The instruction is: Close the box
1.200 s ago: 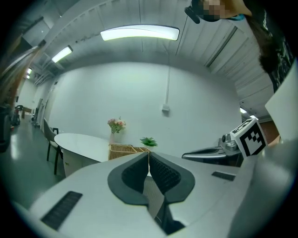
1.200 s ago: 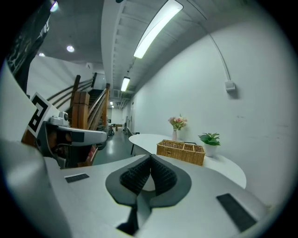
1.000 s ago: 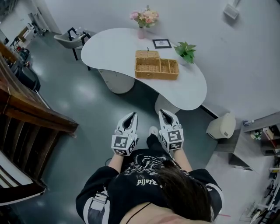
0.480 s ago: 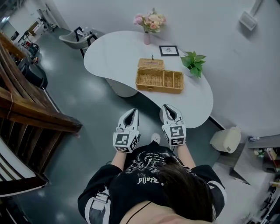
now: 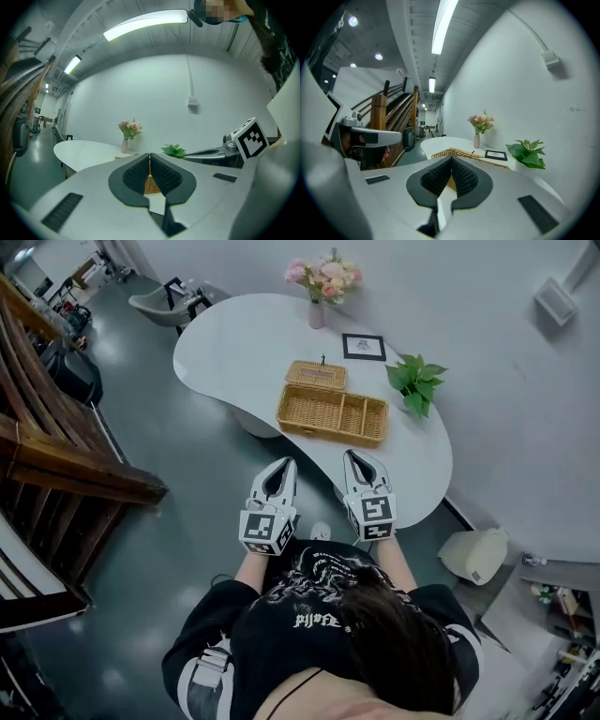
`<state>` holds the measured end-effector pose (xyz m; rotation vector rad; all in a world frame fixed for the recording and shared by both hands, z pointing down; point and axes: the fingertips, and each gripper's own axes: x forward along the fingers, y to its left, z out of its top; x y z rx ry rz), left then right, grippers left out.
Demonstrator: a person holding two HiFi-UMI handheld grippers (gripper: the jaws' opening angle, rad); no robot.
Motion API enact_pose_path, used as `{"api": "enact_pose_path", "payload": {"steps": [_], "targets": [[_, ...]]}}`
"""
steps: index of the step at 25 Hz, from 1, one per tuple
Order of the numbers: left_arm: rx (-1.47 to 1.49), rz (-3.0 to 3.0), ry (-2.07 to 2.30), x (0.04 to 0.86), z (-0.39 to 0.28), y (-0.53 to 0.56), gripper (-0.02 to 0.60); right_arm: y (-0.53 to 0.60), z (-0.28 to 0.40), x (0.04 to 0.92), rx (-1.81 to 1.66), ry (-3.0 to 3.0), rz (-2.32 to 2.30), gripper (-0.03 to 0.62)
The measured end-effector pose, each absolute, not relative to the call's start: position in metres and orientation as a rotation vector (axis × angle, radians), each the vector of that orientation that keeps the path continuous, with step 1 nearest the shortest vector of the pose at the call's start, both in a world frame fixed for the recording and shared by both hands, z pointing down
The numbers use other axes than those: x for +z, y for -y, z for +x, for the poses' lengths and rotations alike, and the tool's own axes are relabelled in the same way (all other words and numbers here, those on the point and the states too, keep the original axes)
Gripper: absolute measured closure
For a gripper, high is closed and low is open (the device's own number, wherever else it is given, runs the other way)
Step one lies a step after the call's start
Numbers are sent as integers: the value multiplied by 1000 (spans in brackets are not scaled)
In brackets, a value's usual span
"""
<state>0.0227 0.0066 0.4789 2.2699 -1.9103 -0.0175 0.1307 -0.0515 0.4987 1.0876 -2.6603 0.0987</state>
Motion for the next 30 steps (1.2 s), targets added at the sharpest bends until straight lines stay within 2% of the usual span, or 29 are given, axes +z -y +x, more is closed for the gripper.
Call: {"api": "enact_pose_path", "payload": {"steps": [13, 30], "targets": [[24, 2251, 1900, 490, 6, 35, 557, 93, 131, 499, 207, 2659, 1154, 569], [50, 2409, 1696, 476, -84, 193, 557, 226, 76, 483, 373, 2499, 1385, 566]]}}
